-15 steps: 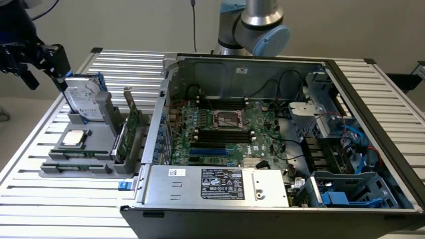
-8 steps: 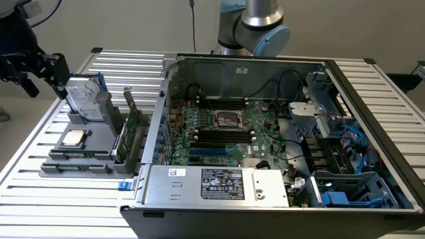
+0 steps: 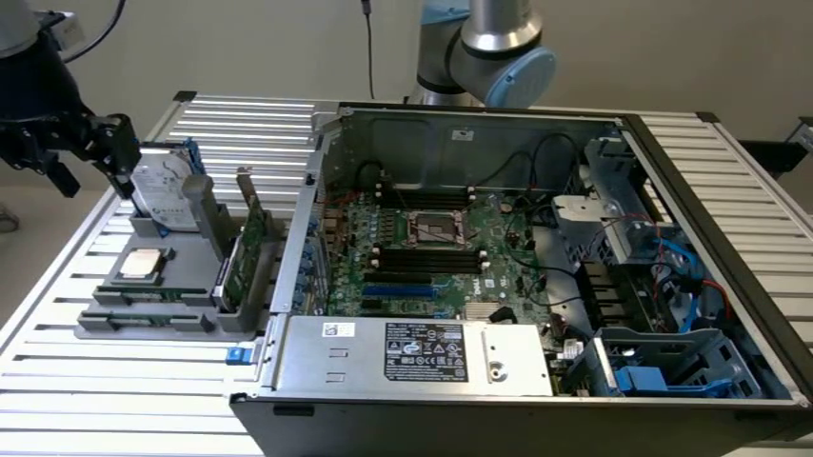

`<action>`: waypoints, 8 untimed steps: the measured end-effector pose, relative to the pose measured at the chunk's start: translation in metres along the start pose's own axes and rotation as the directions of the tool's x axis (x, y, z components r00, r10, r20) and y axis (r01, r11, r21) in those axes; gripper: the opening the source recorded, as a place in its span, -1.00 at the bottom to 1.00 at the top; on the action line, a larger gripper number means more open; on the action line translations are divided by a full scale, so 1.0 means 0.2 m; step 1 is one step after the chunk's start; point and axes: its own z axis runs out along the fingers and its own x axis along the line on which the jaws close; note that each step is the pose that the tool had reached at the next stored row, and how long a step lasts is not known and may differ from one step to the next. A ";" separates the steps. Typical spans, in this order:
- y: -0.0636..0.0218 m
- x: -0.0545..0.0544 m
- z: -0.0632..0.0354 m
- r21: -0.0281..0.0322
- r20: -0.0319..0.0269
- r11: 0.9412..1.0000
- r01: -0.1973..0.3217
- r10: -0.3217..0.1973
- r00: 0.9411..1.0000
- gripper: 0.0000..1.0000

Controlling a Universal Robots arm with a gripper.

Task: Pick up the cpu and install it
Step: 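Pick up the cpu and move it towards the insertion slot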

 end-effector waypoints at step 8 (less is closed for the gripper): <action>-0.004 0.00 0.072 0.000 0.000 1.000 0.000 0.000 1.000 0.36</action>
